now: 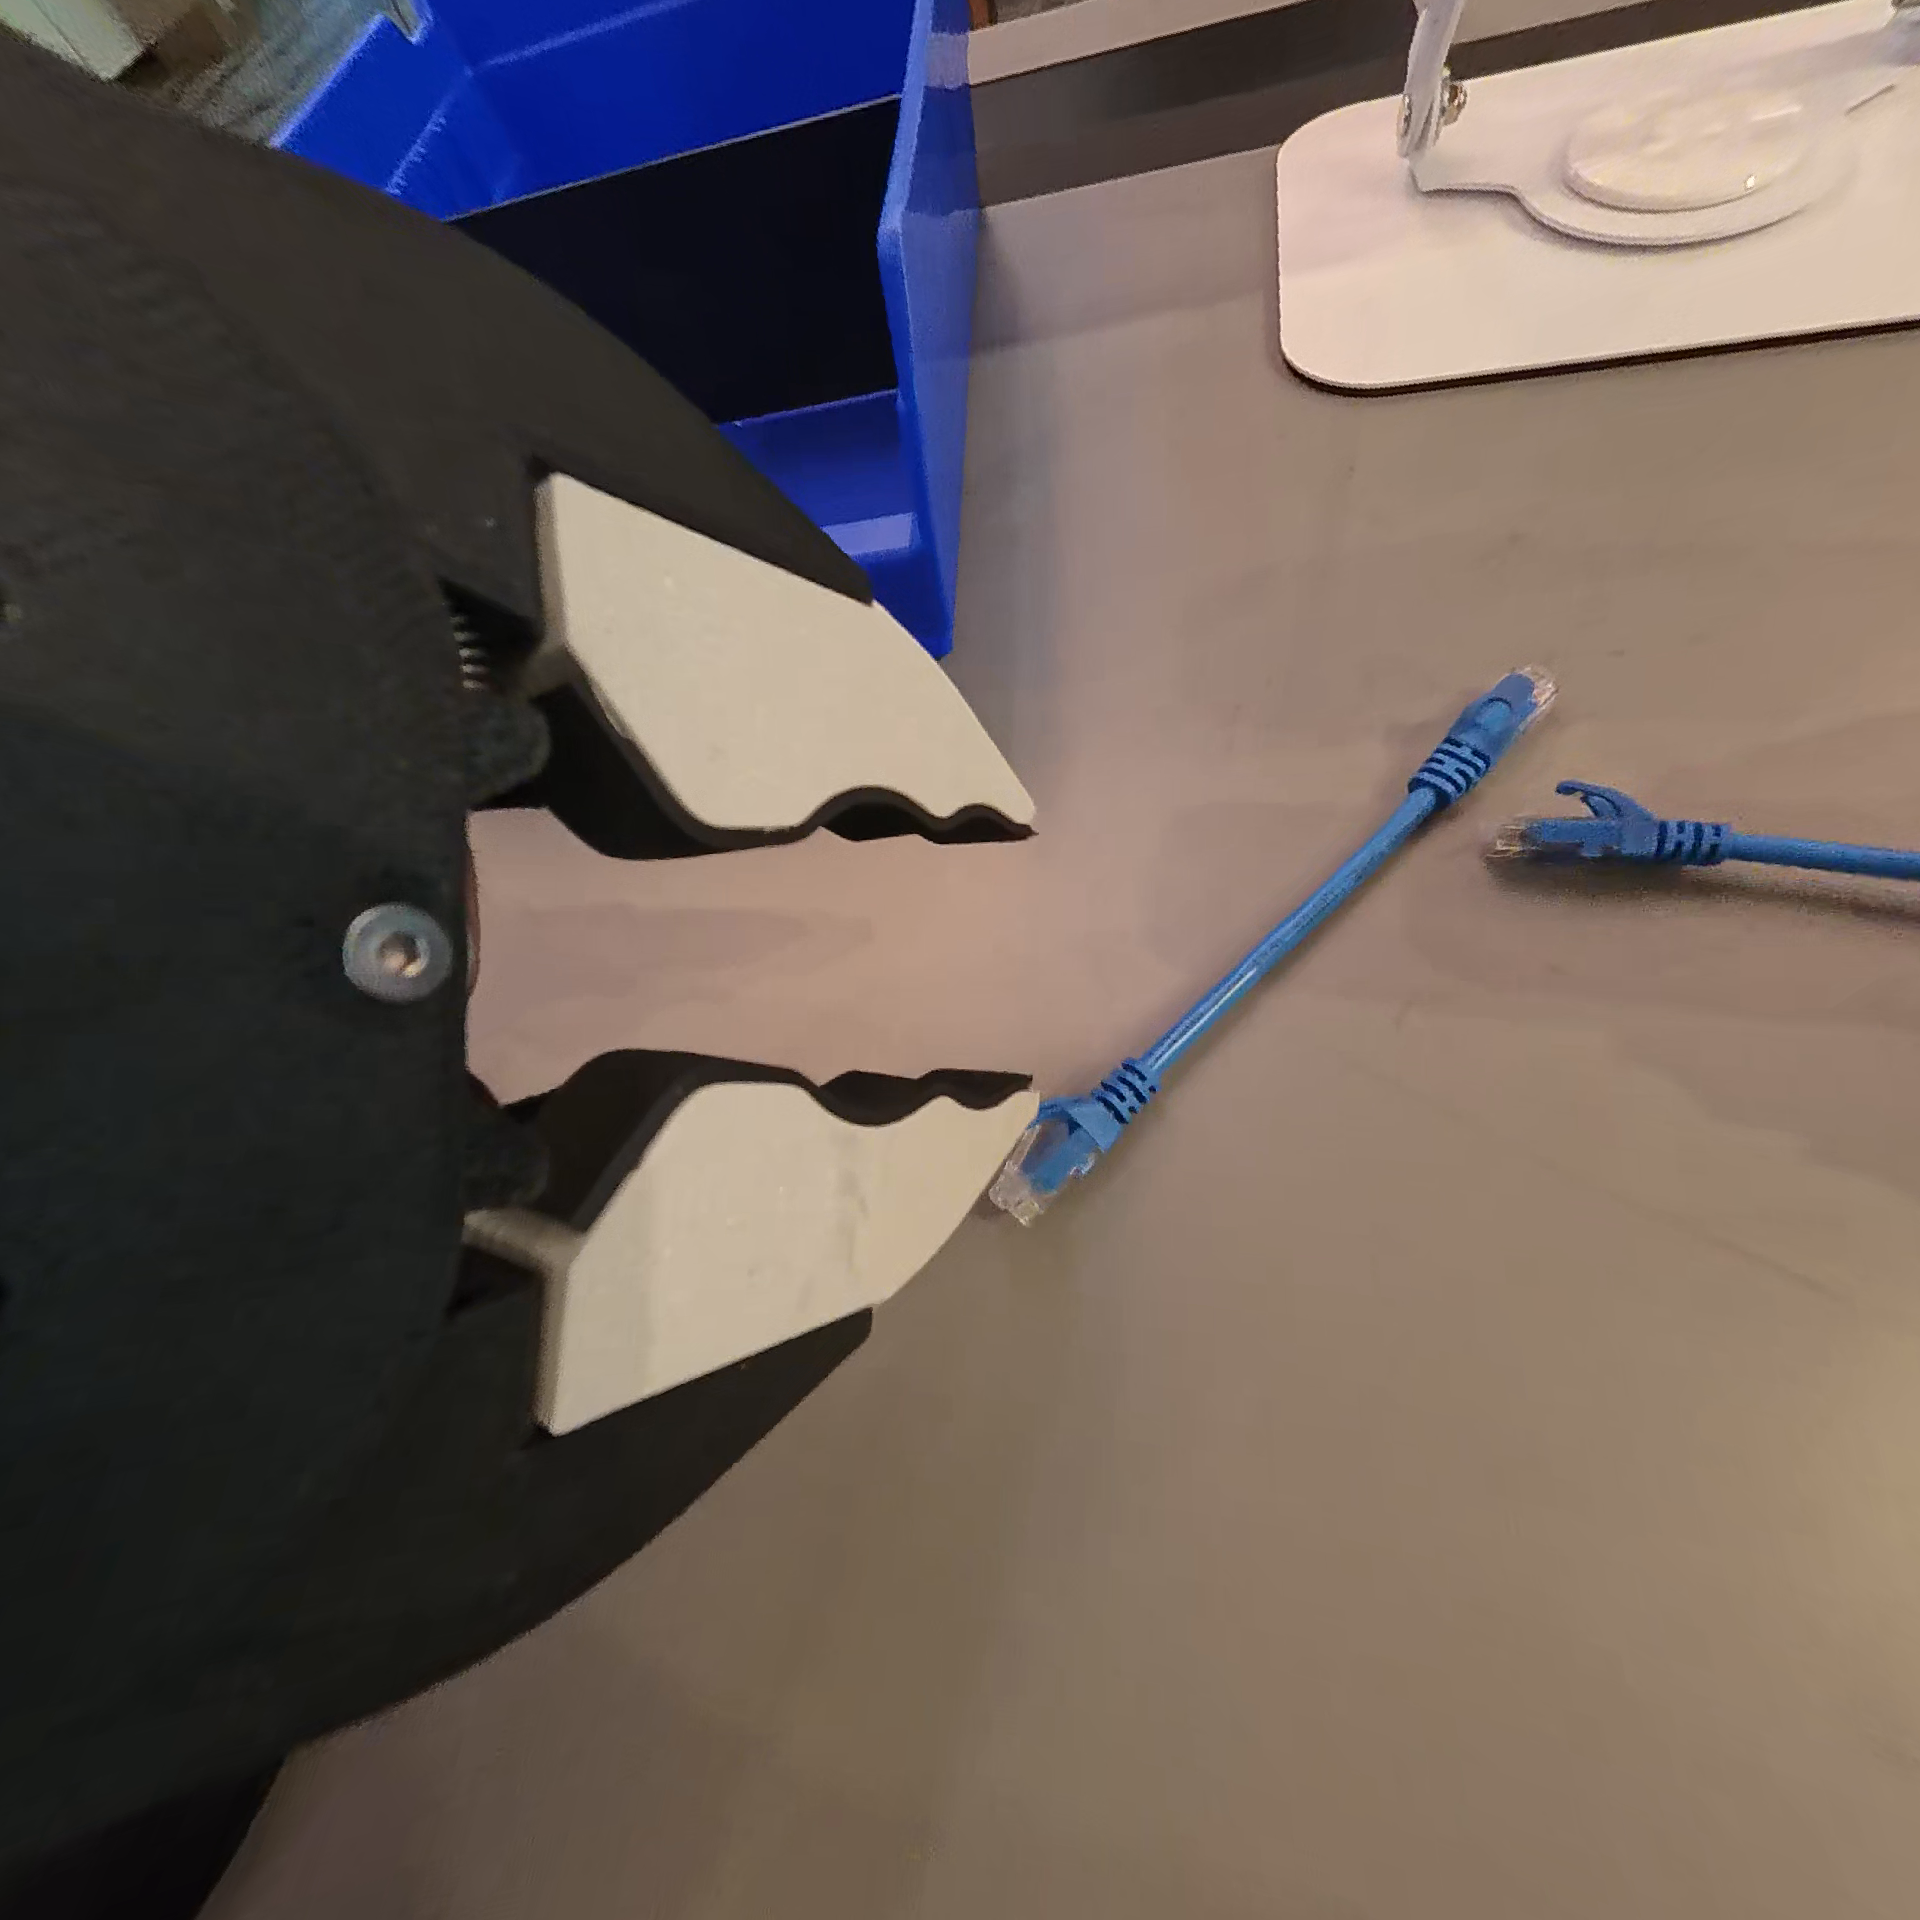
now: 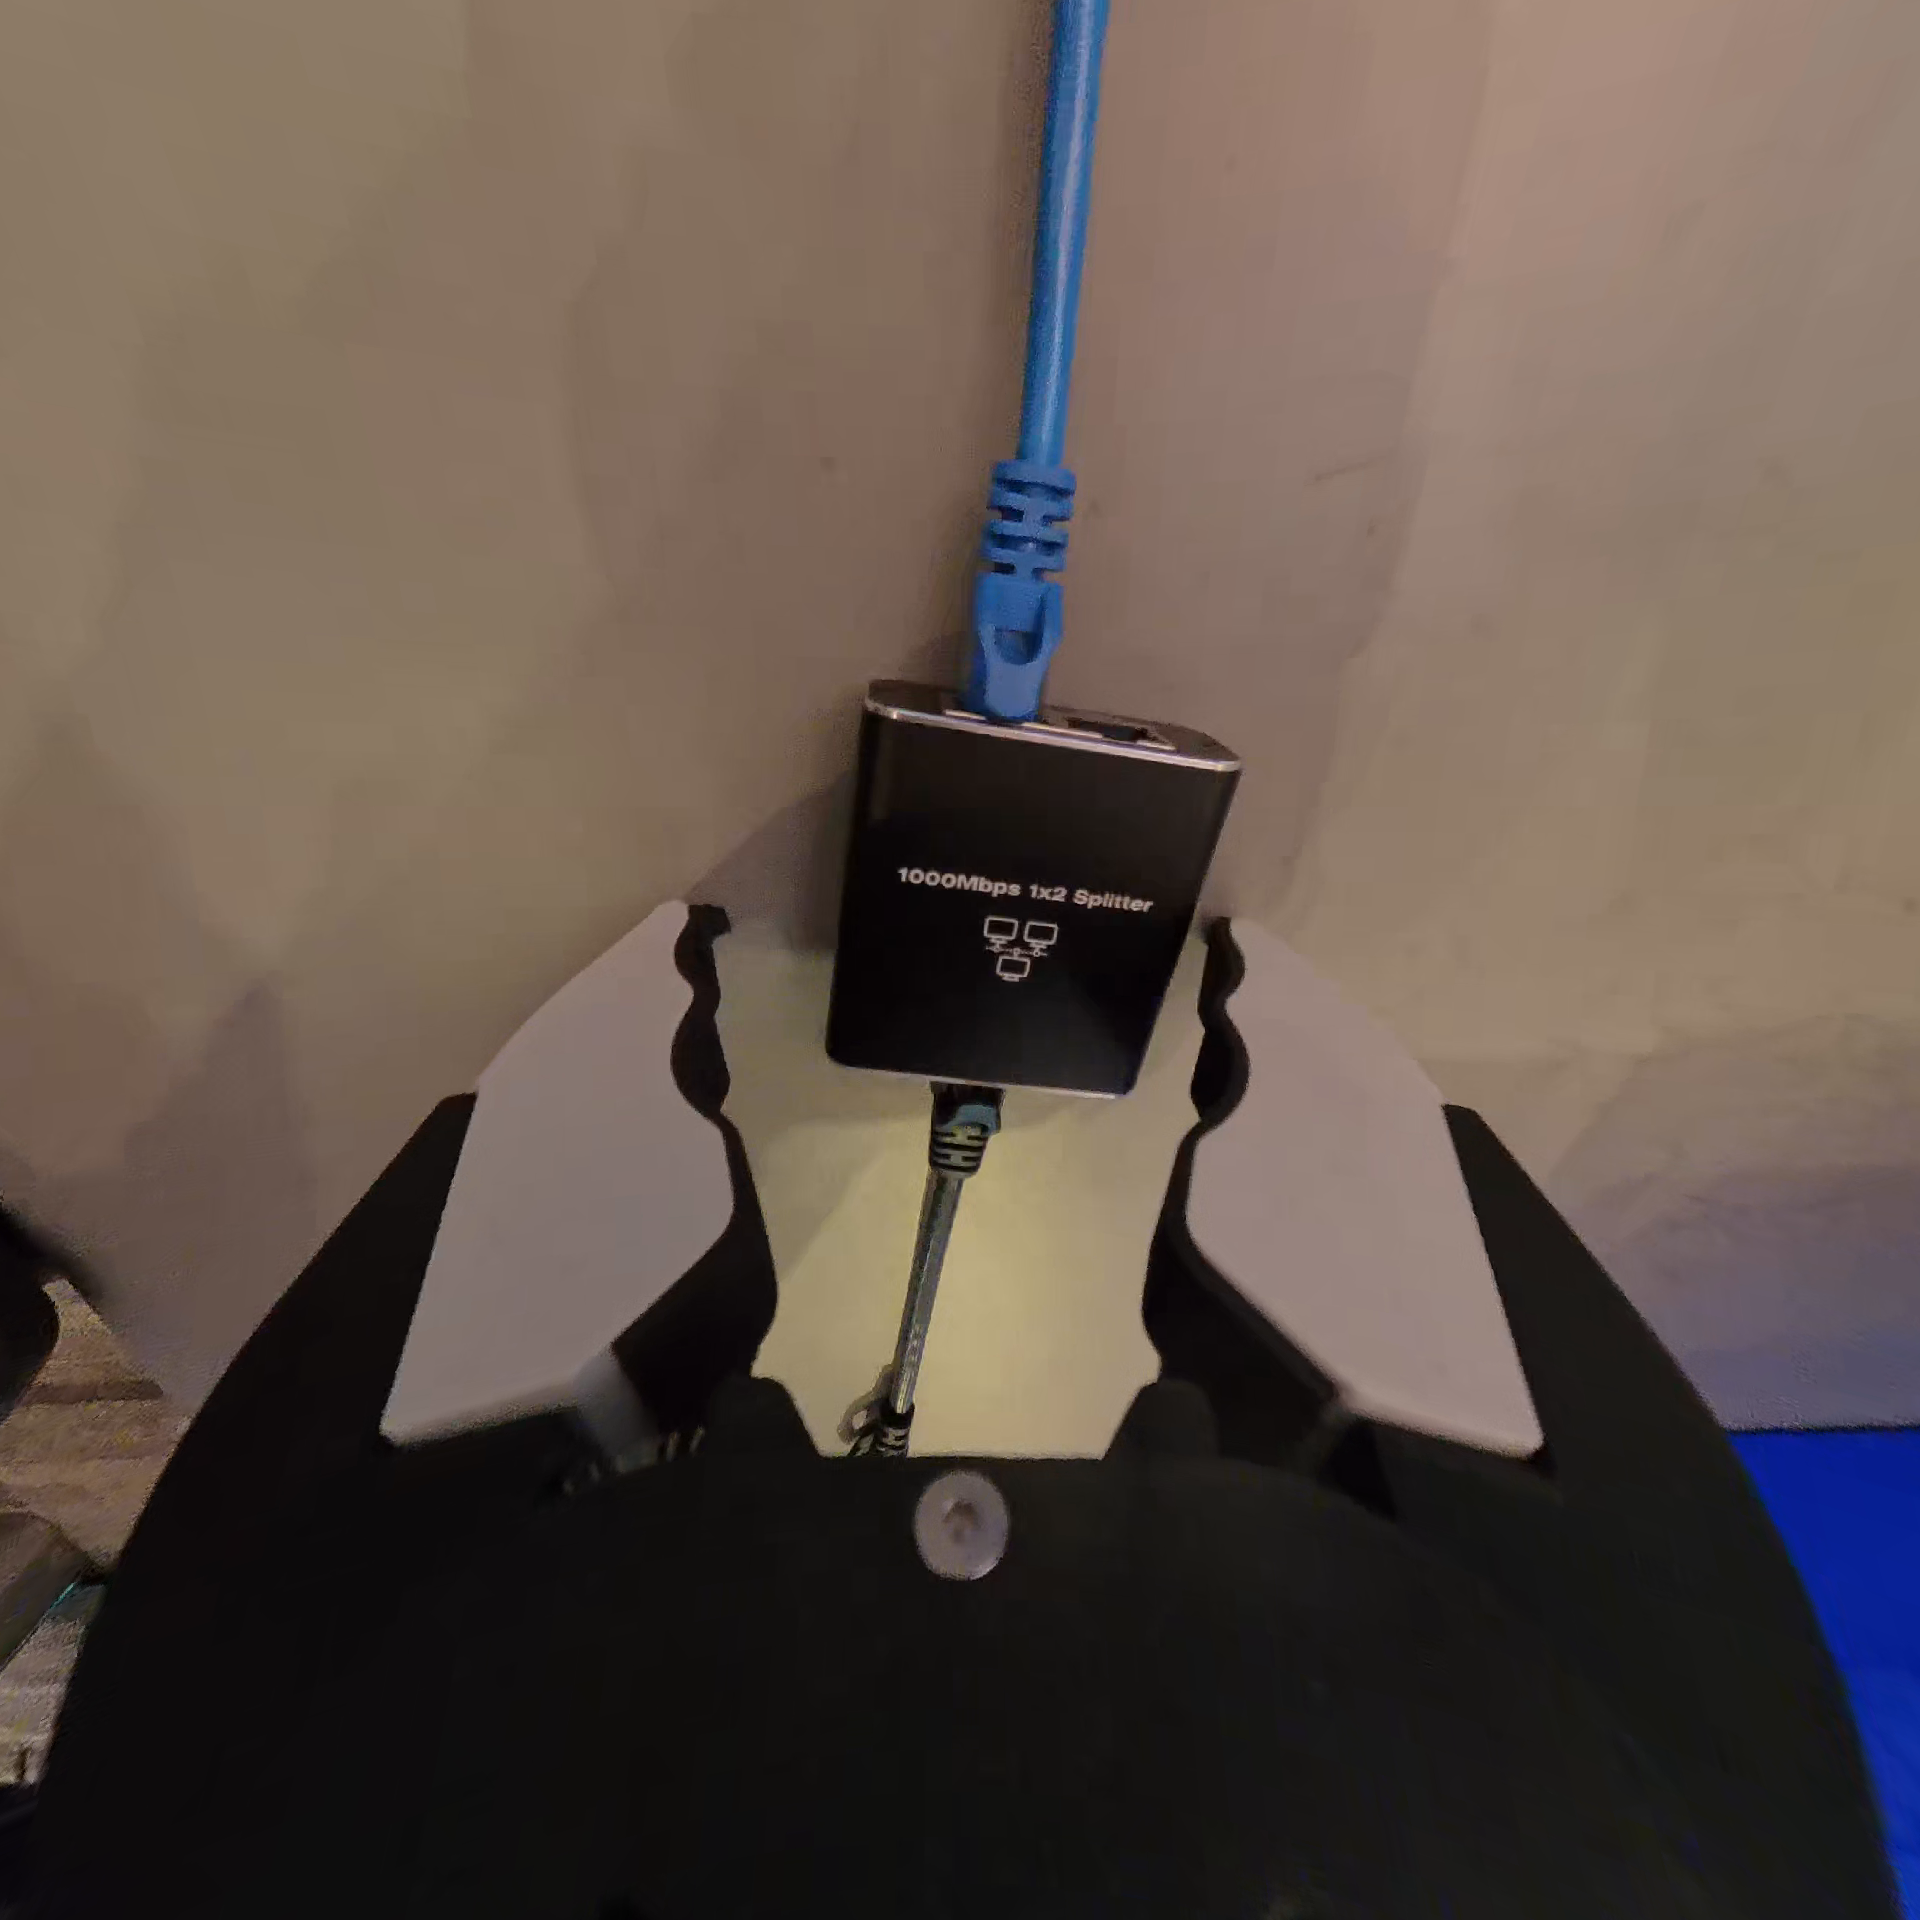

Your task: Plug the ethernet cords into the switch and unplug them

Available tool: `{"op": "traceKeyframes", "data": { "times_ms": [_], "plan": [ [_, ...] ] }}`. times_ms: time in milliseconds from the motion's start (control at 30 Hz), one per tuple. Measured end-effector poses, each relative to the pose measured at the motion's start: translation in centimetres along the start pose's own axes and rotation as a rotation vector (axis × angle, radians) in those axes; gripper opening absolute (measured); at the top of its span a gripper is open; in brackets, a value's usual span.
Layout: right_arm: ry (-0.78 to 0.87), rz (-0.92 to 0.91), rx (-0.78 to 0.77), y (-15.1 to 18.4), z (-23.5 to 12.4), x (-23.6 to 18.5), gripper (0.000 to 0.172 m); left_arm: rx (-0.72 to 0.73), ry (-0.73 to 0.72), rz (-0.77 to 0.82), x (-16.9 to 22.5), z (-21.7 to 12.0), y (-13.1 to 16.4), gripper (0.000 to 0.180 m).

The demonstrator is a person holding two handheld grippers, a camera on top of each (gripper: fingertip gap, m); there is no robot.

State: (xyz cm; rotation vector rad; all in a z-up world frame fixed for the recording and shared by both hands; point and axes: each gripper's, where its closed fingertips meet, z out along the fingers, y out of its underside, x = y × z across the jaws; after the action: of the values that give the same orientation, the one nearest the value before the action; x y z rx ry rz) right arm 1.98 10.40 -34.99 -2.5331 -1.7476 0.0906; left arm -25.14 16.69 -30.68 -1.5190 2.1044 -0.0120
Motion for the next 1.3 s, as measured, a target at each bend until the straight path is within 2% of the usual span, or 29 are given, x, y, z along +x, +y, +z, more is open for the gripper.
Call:
{"op": "traceKeyframes", "data": {
  "times_ms": [33, 200, 333, 400, 500, 600, 633, 700, 833, 933, 1000, 1133, 1233, 1300],
  "plan": [
    [0.000, 0.002, -0.006, 0.0, -0.1, 0.0, 0.090, 0.000, -0.002, -0.001, -0.1, 0.0, 0.0, 0.041],
    [0.005, 0.040, 0.042, 0.3, -1.4, 0.2, 0.095, 0.031, -0.011, -0.002, -0.8, -0.5, -0.7, 0.042],
    [0.017, 0.094, 0.104, 1.7, -3.3, 0.0, 0.093, 0.066, -0.016, 0.017, -1.0, -0.7, -3.0, 0.045],
    [0.017, 0.136, 0.129, 3.1, -4.2, -0.4, 0.090, 0.129, -0.034, 0.022, -1.5, -0.7, -6.2, 0.047],
    [0.042, 0.204, 0.188, 5.0, -5.7, -1.1, 0.087, 0.248, -0.040, 0.071, -1.6, 0.5, -13.2, 0.055],
    [0.060, 0.251, 0.234, 6.3, -6.5, -2.4, 0.085, 0.298, 0.029, 0.144, -0.7, 3.8, -19.4, 0.060],
    [0.064, 0.259, 0.241, 6.6, -6.5, -2.9, 0.085, 0.298, 0.022, 0.173, -0.9, 5.3, -21.0, 0.061],
    [0.061, 0.271, 0.270, 7.0, -6.6, -3.7, 0.085, 0.276, 0.114, 0.178, -0.2, 8.3, -23.1, 0.071],
    [0.040, 0.280, 0.294, 7.9, -6.2, -5.2, 0.084, 0.230, 0.259, 0.132, 0.1, 11.7, -24.6, 0.077],
    [0.022, 0.270, 0.321, 8.1, -5.8, -5.9, 0.082, 0.189, 0.389, 0.093, 0.9, 12.8, -24.6, 0.070],
    [0.018, 0.273, 0.339, 8.3, -5.8, -6.1, 0.082, 0.193, 0.410, 0.078, 0.7, 13.0, -24.8, 0.059],
    [0.023, 0.262, 0.400, 8.1, -6.6, -6.8, 0.079, 0.220, 0.430, 0.052, 0.7, 12.9, -25.2, 0.058],
    [-0.007, 0.239, 0.478, 7.3, -7.9, -8.5, 0.077, 0.358, 0.501, -0.072, -0.3, 10.7, -26.3, 0.058],
    [-0.020, 0.216, 0.532, 6.6, -8.9, -9.6, 0.077, 0.548, 0.576, -0.165, -1.8, 7.3, -27.6, 0.058]
  ]
}}
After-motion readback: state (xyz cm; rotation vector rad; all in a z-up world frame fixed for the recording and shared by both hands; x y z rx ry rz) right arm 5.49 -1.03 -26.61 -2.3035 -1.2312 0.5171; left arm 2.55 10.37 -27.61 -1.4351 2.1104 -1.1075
